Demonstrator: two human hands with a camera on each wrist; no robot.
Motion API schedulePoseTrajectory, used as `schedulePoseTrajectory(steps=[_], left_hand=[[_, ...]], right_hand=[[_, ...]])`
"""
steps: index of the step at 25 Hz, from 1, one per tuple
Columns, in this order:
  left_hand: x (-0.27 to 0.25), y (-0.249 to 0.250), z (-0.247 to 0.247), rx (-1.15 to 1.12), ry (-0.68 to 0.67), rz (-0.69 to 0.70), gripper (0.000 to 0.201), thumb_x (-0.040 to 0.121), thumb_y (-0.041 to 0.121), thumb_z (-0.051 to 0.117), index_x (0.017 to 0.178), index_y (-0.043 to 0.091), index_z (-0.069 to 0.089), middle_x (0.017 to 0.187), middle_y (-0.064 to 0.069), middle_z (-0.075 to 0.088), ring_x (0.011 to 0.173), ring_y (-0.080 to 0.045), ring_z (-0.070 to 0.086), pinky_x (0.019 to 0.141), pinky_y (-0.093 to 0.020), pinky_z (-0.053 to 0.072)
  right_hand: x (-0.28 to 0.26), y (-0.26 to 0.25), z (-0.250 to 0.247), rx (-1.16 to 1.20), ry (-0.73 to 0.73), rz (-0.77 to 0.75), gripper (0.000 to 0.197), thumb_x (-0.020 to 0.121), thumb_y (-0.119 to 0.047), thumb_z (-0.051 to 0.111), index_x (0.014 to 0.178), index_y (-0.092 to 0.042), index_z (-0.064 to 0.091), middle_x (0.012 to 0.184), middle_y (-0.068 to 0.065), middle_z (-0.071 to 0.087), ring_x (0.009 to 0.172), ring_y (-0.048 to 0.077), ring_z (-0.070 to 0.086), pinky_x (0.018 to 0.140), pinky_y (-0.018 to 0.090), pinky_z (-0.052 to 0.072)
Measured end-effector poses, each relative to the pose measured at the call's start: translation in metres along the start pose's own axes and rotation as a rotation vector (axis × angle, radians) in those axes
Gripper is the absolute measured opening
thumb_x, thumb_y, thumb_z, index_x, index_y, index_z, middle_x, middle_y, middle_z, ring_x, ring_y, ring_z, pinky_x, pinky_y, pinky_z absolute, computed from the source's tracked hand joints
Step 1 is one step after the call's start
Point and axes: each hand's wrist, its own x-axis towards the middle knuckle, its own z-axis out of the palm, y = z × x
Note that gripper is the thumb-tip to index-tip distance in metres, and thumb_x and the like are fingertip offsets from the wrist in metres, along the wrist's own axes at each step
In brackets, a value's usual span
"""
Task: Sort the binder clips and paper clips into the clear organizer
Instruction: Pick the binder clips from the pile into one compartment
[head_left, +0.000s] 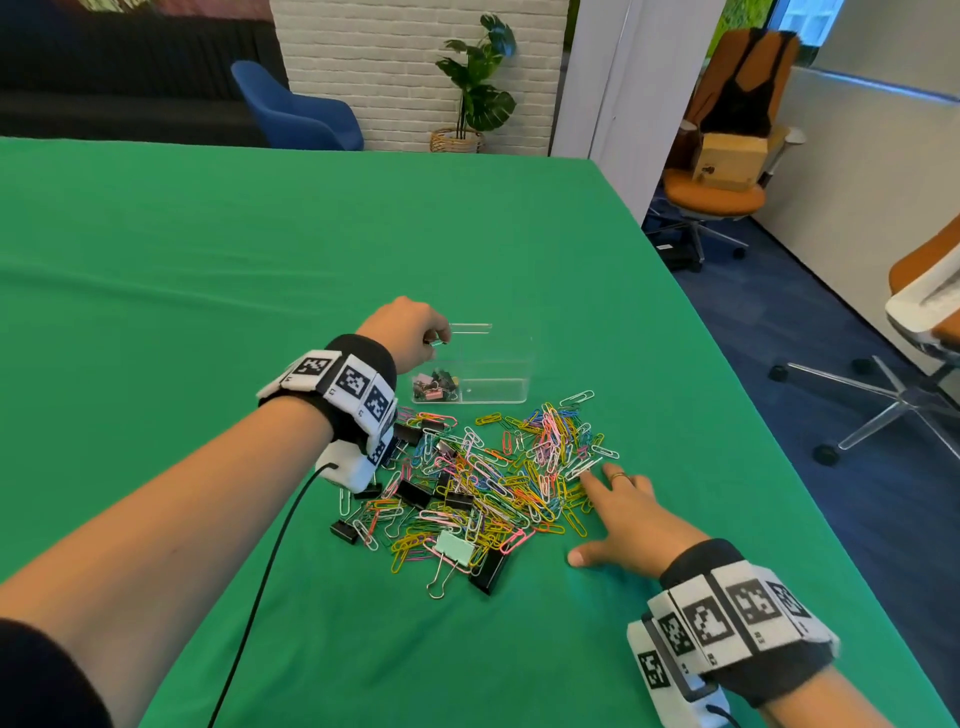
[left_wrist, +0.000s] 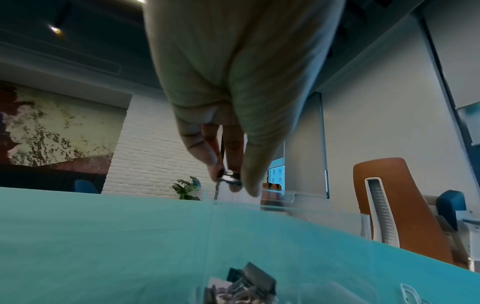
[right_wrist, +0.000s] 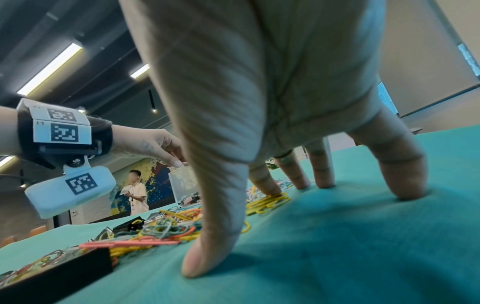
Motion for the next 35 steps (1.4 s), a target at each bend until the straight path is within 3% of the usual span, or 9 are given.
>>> schedulePoseTrajectory(steps=[6,11,14,19,24,30,32,35], left_hand=[[0.002,-0.001,0.001,-0.144,0.052,0.008,0.03,0.081,0.001,0.06,0.11,0.008,0.066,0.106,-0.014,0.068,0.095,-0.027,0.062,0.093,-0.035,0.05],[0.003,-0.002,0.003,-0.247,0.113,0.002,0.013,0.081,0.002,0.064,0.094,-0.001,0.068,0.099,-0.017,0.07,0.081,-0.017,0.055,0.087,-0.028,0.047],[0.005,0.001,0.001,-0.249,0.152,-0.027,0.014,0.088,0.004,0.055,0.095,0.001,0.066,0.1,-0.017,0.068,0.081,-0.022,0.058,0.082,-0.028,0.045],[0.01,0.006,0.004,-0.058,0.117,-0.047,0.018,0.09,0.007,0.048,0.096,0.01,0.064,0.093,-0.014,0.069,0.083,-0.031,0.062,0.073,-0.034,0.048],[0.008,0.001,0.014,-0.106,0.099,-0.124,0.018,0.079,0.007,0.067,0.096,0.005,0.063,0.097,-0.016,0.068,0.092,-0.033,0.062,0.084,-0.039,0.052],[-0.011,-0.005,-0.01,-0.112,0.439,-0.077,0.015,0.083,0.012,0.056,0.097,0.008,0.059,0.093,-0.011,0.059,0.087,-0.031,0.056,0.076,-0.037,0.046],[-0.03,-0.01,-0.009,-0.136,0.335,-0.086,0.016,0.083,0.019,0.061,0.096,0.01,0.057,0.082,-0.006,0.056,0.082,-0.029,0.056,0.071,-0.033,0.043],[-0.056,-0.02,0.007,-0.041,-0.227,-0.153,0.033,0.078,0.038,0.068,0.095,0.011,0.059,0.077,-0.003,0.057,0.078,-0.024,0.057,0.07,-0.027,0.042]], right_hand=[[0.001,0.002,0.002,0.007,0.0,0.006,0.1,0.078,-0.043,0.068,0.15,-0.021,0.001,0.158,0.008,-0.003,0.145,0.031,-0.002,0.117,0.049,0.022],[0.0,0.003,0.002,0.013,0.007,0.003,0.1,0.078,-0.043,0.068,0.15,-0.021,0.002,0.158,0.008,-0.003,0.145,0.03,-0.001,0.116,0.049,0.023],[0.001,0.003,0.003,0.016,0.007,0.001,0.1,0.078,-0.044,0.068,0.15,-0.021,0.002,0.159,0.007,-0.003,0.145,0.029,-0.001,0.115,0.051,0.023],[0.0,0.006,0.006,0.03,0.017,-0.004,0.1,0.077,-0.046,0.068,0.15,-0.023,0.003,0.159,0.005,-0.004,0.146,0.028,-0.001,0.115,0.052,0.025],[0.001,0.008,0.007,0.015,0.023,-0.012,0.099,0.077,-0.048,0.067,0.15,-0.023,0.004,0.159,0.004,-0.003,0.145,0.027,0.0,0.114,0.052,0.026],[0.001,0.007,0.008,0.001,0.022,-0.018,0.099,0.078,-0.048,0.066,0.15,-0.023,0.003,0.159,0.005,-0.003,0.145,0.028,0.001,0.114,0.051,0.026],[0.001,0.007,0.007,-0.011,0.019,-0.019,0.098,0.078,-0.048,0.066,0.149,-0.023,0.004,0.159,0.005,-0.003,0.145,0.029,0.002,0.114,0.052,0.026],[0.002,0.006,0.007,-0.02,0.009,-0.006,0.098,0.078,-0.048,0.066,0.15,-0.022,0.004,0.159,0.007,-0.002,0.145,0.029,0.002,0.115,0.05,0.025]])
